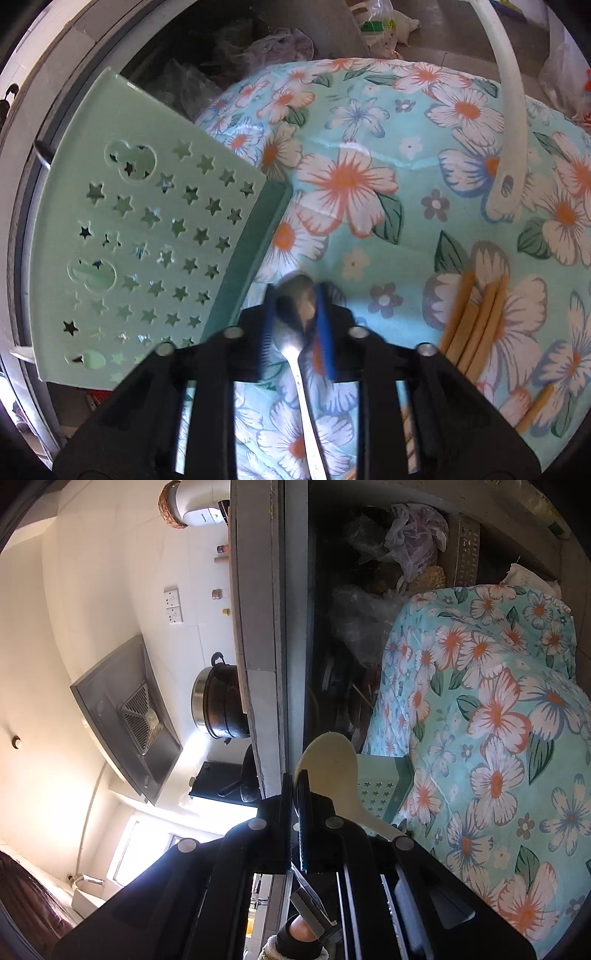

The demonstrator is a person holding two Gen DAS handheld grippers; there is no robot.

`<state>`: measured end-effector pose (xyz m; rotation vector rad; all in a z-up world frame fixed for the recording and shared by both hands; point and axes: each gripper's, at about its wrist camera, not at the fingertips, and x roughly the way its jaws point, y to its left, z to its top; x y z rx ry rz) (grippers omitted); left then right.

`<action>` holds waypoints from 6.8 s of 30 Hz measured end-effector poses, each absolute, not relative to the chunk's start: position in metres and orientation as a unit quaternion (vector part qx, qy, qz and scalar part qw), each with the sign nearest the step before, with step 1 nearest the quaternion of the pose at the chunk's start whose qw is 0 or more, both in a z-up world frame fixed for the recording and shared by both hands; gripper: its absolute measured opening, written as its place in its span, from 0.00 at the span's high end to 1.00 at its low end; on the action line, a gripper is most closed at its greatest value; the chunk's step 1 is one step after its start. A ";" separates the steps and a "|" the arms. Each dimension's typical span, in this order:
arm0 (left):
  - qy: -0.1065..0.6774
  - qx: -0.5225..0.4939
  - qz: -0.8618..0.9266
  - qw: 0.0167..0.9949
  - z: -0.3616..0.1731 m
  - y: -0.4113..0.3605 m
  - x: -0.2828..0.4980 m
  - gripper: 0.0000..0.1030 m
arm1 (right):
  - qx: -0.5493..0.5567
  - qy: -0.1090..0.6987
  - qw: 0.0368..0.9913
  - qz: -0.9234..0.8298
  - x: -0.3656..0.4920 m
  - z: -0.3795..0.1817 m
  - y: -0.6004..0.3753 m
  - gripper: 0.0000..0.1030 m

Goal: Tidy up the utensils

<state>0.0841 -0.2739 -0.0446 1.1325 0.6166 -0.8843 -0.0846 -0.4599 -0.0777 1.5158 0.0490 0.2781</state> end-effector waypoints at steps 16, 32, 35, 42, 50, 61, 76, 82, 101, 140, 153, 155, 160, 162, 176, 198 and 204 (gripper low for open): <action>0.280 0.376 -0.361 0.807 0.026 -0.214 0.110 1.00 | 0.678 0.022 0.724 0.127 -0.087 -0.068 -0.453 0.97; 0.172 0.104 -0.344 0.917 0.168 -0.114 0.125 1.00 | 0.657 0.039 0.743 0.120 -0.083 -0.045 -0.434 0.97; 0.137 0.049 -0.329 0.933 0.192 -0.102 0.131 1.00 | 0.654 0.042 0.745 0.122 -0.080 -0.042 -0.431 0.97; 0.094 0.002 -0.261 0.961 0.205 -0.103 0.156 1.00 | 0.651 0.047 0.747 0.132 -0.076 -0.036 -0.426 0.97; 0.152 0.010 -0.245 0.958 0.153 -0.121 0.197 1.00 | 0.643 0.055 0.753 0.126 -0.076 -0.031 -0.427 0.97; 0.256 -0.058 -0.315 0.912 0.090 -0.113 0.219 0.96 | 0.631 0.068 0.763 0.121 -0.071 -0.022 -0.422 0.97; 0.233 -0.080 -0.346 0.905 0.096 -0.076 0.184 0.65 | 0.536 0.035 0.829 0.156 -0.054 0.082 -0.413 0.97; 0.229 -0.055 -0.342 0.910 0.090 -0.054 0.155 0.50 | 0.472 0.027 0.865 0.169 -0.024 0.143 -0.406 0.97; 0.268 -0.020 -0.358 0.894 0.045 -0.034 0.105 0.23 | 0.469 0.193 0.857 0.095 0.101 0.046 -0.395 0.97; 0.263 0.268 -0.398 0.837 -0.020 -0.108 -0.010 0.19 | 0.191 0.456 0.846 -0.201 -0.074 -0.091 -0.287 0.19; 0.216 0.382 -0.472 0.764 -0.048 -0.160 -0.038 0.54 | 0.201 0.450 0.844 -0.212 -0.079 -0.101 -0.295 0.06; 0.220 0.390 -0.482 0.753 -0.050 -0.167 -0.038 0.57 | 0.210 0.447 0.844 -0.208 -0.080 -0.104 -0.297 0.06; 0.217 0.416 -0.495 0.731 -0.055 -0.177 -0.042 0.69 | 0.219 0.438 0.847 -0.206 -0.083 -0.105 -0.297 0.06; 0.220 0.421 -0.499 0.725 -0.055 -0.180 -0.044 0.74 | 0.212 0.437 0.849 -0.209 -0.082 -0.106 -0.295 0.06; 0.186 0.459 -0.472 0.729 -0.053 -0.171 -0.062 0.84 | 0.207 0.426 0.857 -0.201 -0.088 -0.107 -0.293 0.06; 0.228 0.468 -0.466 0.716 -0.054 -0.174 -0.054 0.83 | 0.202 0.425 0.860 -0.199 -0.088 -0.107 -0.294 0.06; 0.231 0.458 -0.467 0.720 -0.053 -0.180 -0.052 0.84 | 0.208 0.417 0.863 -0.195 -0.092 -0.106 -0.294 0.06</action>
